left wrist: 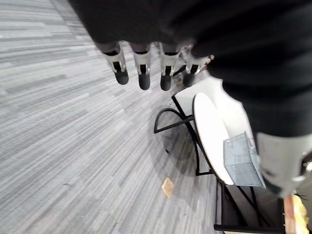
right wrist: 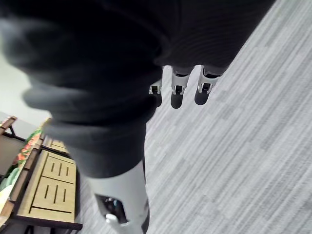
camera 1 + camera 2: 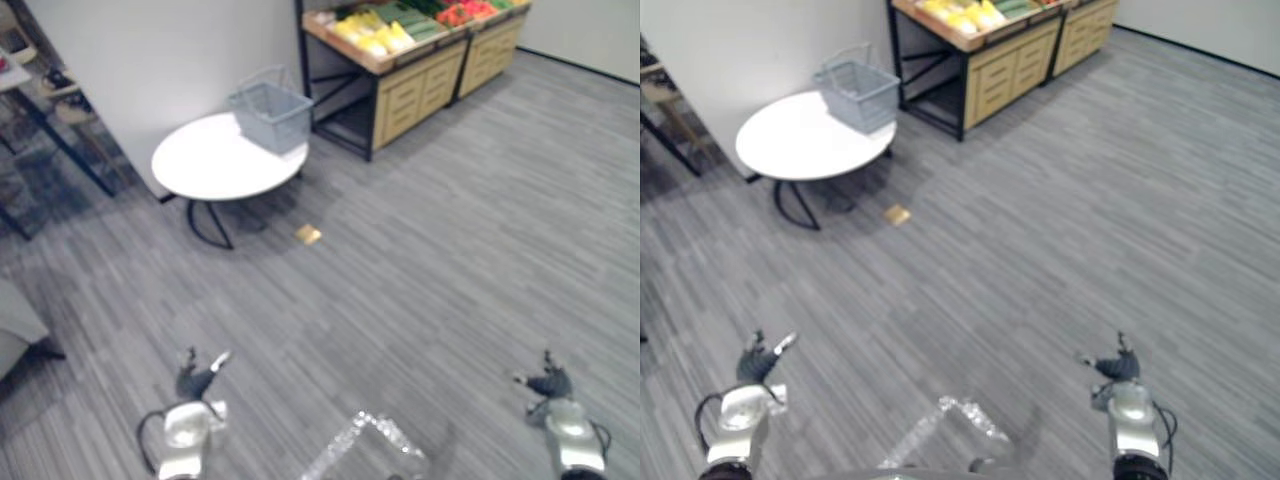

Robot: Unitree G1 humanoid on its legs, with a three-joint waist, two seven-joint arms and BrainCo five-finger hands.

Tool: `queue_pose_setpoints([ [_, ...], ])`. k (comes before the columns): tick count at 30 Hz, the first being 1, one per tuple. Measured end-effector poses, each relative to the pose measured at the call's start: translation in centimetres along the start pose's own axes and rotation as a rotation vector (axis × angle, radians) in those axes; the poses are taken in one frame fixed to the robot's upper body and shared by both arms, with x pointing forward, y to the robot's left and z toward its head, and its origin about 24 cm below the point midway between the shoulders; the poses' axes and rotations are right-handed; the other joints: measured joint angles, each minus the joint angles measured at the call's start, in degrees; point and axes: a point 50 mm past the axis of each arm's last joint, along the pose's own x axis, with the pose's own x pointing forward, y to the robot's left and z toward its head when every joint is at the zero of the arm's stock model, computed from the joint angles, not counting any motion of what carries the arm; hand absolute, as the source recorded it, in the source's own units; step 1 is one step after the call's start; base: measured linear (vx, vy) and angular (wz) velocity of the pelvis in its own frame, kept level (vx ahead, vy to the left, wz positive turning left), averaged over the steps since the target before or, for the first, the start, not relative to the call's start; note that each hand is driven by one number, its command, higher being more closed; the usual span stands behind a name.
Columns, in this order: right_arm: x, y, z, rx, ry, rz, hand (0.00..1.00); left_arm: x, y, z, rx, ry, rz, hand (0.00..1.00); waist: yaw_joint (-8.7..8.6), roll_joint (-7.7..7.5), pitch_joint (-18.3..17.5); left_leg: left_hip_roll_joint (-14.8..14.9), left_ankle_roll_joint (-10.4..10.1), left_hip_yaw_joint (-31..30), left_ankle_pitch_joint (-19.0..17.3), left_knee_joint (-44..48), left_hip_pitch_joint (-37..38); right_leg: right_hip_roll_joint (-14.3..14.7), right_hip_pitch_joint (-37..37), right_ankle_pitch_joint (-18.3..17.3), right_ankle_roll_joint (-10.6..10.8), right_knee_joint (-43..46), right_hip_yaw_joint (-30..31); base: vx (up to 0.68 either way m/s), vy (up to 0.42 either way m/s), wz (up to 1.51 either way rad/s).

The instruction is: Pick vegetable in the basket

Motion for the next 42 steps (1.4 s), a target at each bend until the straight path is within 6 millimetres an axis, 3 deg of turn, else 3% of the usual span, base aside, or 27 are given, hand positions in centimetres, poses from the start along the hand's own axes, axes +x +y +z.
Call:
queue_pose_setpoints([
  [3,0.0,0.1,0.2,-0.026,-0.012,0.036,0.0,0.4,0.2,1.0,-0.034,-0.033,0.005,0.0,-0.14,0.02,-0.02,-0.01,-0.15,0.15,-0.1,0.55,0.01,-0.15,0.15,0.0,0.0,0.14,-0.03,0.01,-0.014,-0.03],
  [14,-0.1,0.2,0.4,-0.058,-0.029,0.084,0.0,0.2,-0.4,0.8,-0.019,-0.031,-0.029,0.0,-0.33,0.95,-0.39,0.12,-0.18,-1.2,-0.12,2.15,-1.39,-0.5,-1.14,-0.22,-0.1,2.49,-1.82,-0.03,-0.021,0.06],
  [24,-0.2,0.0,0.6,-0.058,-0.042,0.076,0.0,-0.1,-0.5,0.3,-0.012,-0.016,-0.034,0.0,-0.38,0.78,-0.52,0.06,0.16,-1.39,-0.29,3.34,-5.82,-1.59,-8.17,-5.48,-1.11,10.32,-3.2,-0.08,-0.047,0.07],
  [26,-0.3,0.1,0.4,-0.064,-0.036,0.079,0.0,-0.4,-0.4,-0.2,-0.011,0.001,-0.033,0.0,-0.39,1.07,-0.36,2.77,-0.6,-0.7,-5.91,14.79,-10.51,-0.81,-8.93,-8.23,-1.8,12.55,-3.13,-0.04,-0.099,-0.03],
  [27,-0.4,0.1,0.2,-0.07,-0.032,0.083,0.0,-0.5,-0.4,-0.5,-0.01,0.008,-0.032,0.0,-0.23,1.22,-0.24,4.03,-0.66,-0.08,-7.04,18.89,-11.74,-0.33,-8.3,-8.62,-2.32,12.6,-3.02,0.0,-0.102,-0.13],
  [28,-0.7,0.4,-0.3,-0.087,-0.021,0.101,0.0,-0.7,-0.3,-0.9,-0.011,0.021,-0.03,0.0,-0.17,0.9,0.29,6.46,-0.88,0.76,-7.61,29.84,-15.07,0.23,-6.62,-9.14,-2.98,12.62,-2.94,0.04,-0.104,-0.18],
  [29,-0.8,0.3,-0.2,-0.103,-0.029,0.108,0.0,-1.1,-0.3,-1.2,-0.04,0.033,-0.027,0.0,0.02,1.11,1.03,9.17,-0.46,0.94,-5.97,40.62,-18.55,0.95,-4.67,-9.74,-3.51,12.66,-2.65,0.09,-0.096,-0.25],
  [31,-0.8,-0.1,0.4,-0.115,-0.056,0.098,0.0,-1.6,-0.5,-1.8,-0.057,0.052,-0.027,0.0,0.24,0.9,2.12,11.54,-0.12,1.98,-5.32,49.64,-22.29,1.29,-2.72,-10.56,-4.21,12.87,-1.48,0.16,-0.016,-0.28],
  [34,-0.5,-0.9,1.5,-0.132,-0.096,0.074,0.0,-1.5,-0.8,-1.3,-0.069,0.034,-0.031,0.0,0.39,0.8,2.21,10.42,-0.73,3.93,-7.7,42.81,-26.97,-0.65,-2.16,-11.62,-3.44,12.2,0.7,0.24,0.08,-0.32],
  [35,-0.3,-1.1,1.8,-0.139,-0.103,0.069,0.0,-1.4,-0.8,-0.9,-0.073,0.014,-0.031,0.0,0.7,0.68,2.2,8.81,-0.99,4.89,-6.73,34.36,-28.15,-1.77,-2.09,-11.8,-3.11,10.96,1.4,0.3,0.135,-0.25],
  [38,-0.1,-1.5,2.4,-0.155,-0.121,0.064,0.0,-1.2,-0.9,-0.3,-0.08,-0.009,-0.032,0.0,0.98,0.72,2.25,5.85,-0.7,5.1,2.33,12.09,-29.86,-3.55,0.07,-12.69,-0.7,7.16,1.8,0.38,0.202,-0.12],
  [39,0.0,-1.4,2.7,-0.162,-0.129,0.069,0.0,-1.2,-1.0,-0.2,-0.081,-0.01,-0.032,0.0,1.08,0.83,2.18,5.93,-0.76,5.13,3.46,9.63,-30.15,-3.53,0.77,-12.67,0.34,6.61,1.88,0.48,0.294,-0.19],
  [40,0.1,-1.0,2.9,-0.173,-0.137,0.083,0.0,-1.1,-1.0,-0.1,-0.082,-0.012,-0.032,0.0,1.79,0.69,2.2,6.12,0.08,5.07,7.15,10.17,-30.12,-4.25,2.38,-13.65,2.34,6.3,2.44,0.53,0.289,-0.35],
  [41,0.1,-0.5,2.9,-0.171,-0.139,0.1,0.0,-1.2,-1.1,-0.2,-0.085,-0.009,-0.034,0.0,2.94,-1.56,1.71,4.31,2.03,5.1,8.89,11.93,-29.89,-6.71,2.65,-14.36,3.28,7.28,3.32,0.54,0.275,-0.43],
  [42,0.0,-0.3,2.9,-0.173,-0.139,0.109,0.0,-1.2,-1.3,-0.3,-0.088,-0.005,-0.036,0.0,3.41,-2.56,1.6,3.58,3.62,5.13,8.98,12.83,-29.89,-7.76,2.32,-14.36,3.29,8.69,3.89,0.59,0.24,-0.32],
])
